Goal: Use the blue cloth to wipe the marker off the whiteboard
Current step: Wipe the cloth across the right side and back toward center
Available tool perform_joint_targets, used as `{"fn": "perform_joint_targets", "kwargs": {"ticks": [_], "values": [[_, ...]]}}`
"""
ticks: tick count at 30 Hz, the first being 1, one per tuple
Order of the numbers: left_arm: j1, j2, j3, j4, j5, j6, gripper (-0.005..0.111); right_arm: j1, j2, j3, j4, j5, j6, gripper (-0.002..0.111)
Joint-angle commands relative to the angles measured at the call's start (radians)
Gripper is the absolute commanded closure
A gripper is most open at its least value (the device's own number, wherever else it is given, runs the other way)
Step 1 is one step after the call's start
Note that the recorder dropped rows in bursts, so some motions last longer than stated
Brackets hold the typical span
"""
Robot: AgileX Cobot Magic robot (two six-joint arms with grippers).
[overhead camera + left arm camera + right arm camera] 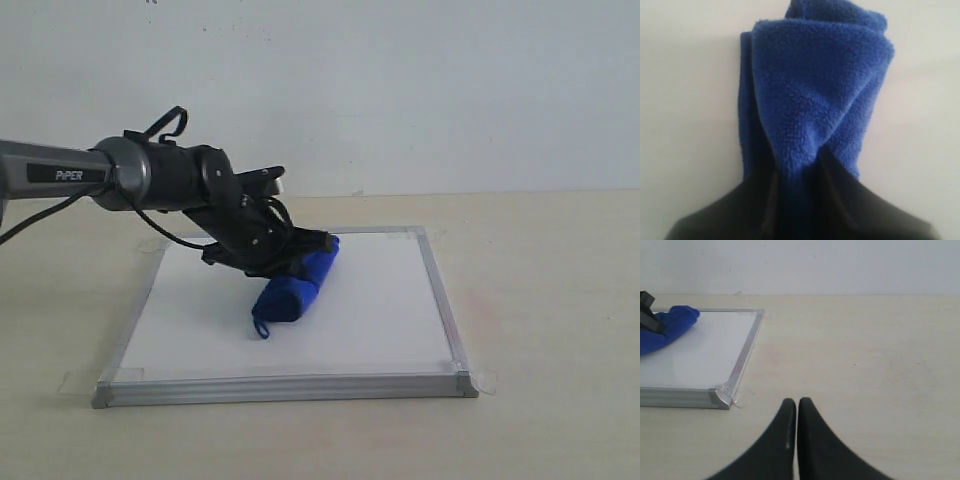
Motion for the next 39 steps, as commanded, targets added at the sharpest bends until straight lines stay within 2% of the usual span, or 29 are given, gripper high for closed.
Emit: {"fn": "perform_joint_targets", "kwargs": {"ticks": [1, 4, 8, 11, 14, 22, 26, 29, 34, 39], "values": [[0.032, 0.030, 0.018, 0.030, 0.049, -0.023, 0.103, 0.003, -0.004, 0.000, -0.002, -0.006, -0.003, 0.107], [-0.014, 0.030, 0.018, -0.095, 0.058, 0.083, 0.103, 0.003, -0.004, 0.000, -0.002, -0.006, -0.003, 0.107], [-0.117, 0.032, 0.013, -0.256, 0.014, 0.224, 0.103, 0.003, -0.004, 0.000, -0.002, -0.006, -0.003, 0.107], [-0.195, 0.063, -0.026, -0.278, -0.008, 0.242, 0.103, 0.003, -0.004, 0.000, -0.002, -0.006, -0.003, 0.107], [-0.253, 0.110, -0.099, -0.278, 0.028, 0.240, 0.103, 0.003, -0.004, 0.000, -0.002, -0.006, -0.003, 0.107], [-0.337, 0.228, -0.280, -0.366, 0.173, 0.240, 0.103, 0.003, -0.004, 0.000, -0.002, -0.006, -0.003, 0.107], [-0.336, 0.234, -0.300, -0.354, 0.181, 0.240, 0.103, 0.003, -0.004, 0.000, -0.002, -0.006, -0.003, 0.107], [-0.311, 0.234, -0.300, -0.253, 0.189, 0.164, 0.103, 0.003, -0.004, 0.000, -0.002, -0.006, -0.003, 0.107], [-0.243, 0.234, -0.300, -0.016, 0.213, -0.013, 0.103, 0.003, -0.004, 0.000, -0.002, -0.006, -0.003, 0.107], [-0.150, 0.227, -0.300, -0.002, 0.318, -0.030, 0.103, 0.003, -0.004, 0.000, -0.002, -0.006, -0.003, 0.107]]}}
